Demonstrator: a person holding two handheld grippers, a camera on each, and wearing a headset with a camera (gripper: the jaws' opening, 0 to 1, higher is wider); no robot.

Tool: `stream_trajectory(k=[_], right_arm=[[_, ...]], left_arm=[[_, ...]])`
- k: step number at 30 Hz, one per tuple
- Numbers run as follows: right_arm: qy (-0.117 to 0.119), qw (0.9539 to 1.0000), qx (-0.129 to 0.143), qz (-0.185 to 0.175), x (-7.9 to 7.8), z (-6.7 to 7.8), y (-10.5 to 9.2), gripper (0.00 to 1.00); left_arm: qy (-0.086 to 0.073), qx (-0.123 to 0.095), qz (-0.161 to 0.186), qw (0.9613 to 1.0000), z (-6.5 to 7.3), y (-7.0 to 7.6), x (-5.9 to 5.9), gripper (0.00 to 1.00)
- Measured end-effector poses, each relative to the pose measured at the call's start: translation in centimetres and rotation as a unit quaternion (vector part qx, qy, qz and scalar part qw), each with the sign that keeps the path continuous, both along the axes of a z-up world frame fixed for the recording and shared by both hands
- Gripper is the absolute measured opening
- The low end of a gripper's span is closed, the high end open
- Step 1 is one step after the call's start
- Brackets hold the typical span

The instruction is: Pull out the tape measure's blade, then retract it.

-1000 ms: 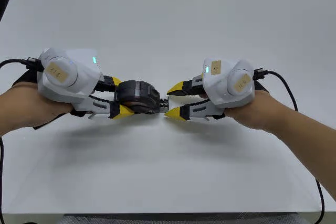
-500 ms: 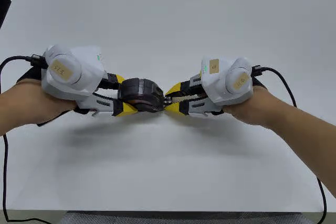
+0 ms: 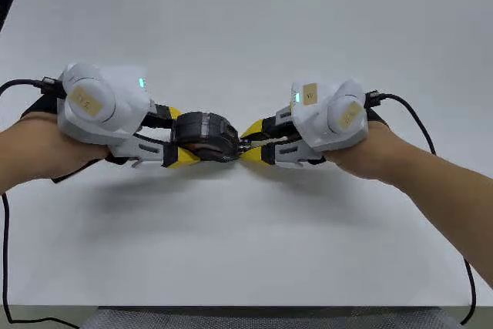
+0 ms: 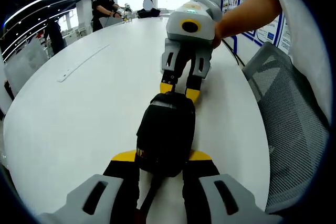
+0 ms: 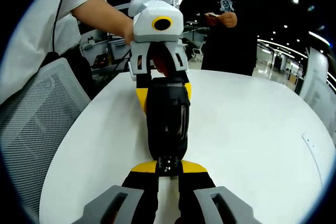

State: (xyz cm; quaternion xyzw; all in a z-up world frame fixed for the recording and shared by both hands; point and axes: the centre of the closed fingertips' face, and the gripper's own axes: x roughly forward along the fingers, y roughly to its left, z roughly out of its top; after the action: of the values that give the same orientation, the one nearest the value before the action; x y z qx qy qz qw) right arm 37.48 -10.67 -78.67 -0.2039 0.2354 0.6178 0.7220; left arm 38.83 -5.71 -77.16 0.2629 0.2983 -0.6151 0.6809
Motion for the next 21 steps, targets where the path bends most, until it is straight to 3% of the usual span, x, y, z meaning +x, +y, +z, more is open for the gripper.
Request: stream_trajectory(k=[13,21], right_arm=[[0.001,1.0000,-0.003,0.001,-0.1,0.1,-0.1,0.10],[0.001,0.9999,-0.010,-0.004,-0.3,0.1,-1.7,0.10]], left_arm=[[0.002,-0.001,0.000,1.0000,0.0,-0.1,0.0,0.26],[0.003,-0.001,0.000,1.0000,0.0,-0.1,0.0,0.26]])
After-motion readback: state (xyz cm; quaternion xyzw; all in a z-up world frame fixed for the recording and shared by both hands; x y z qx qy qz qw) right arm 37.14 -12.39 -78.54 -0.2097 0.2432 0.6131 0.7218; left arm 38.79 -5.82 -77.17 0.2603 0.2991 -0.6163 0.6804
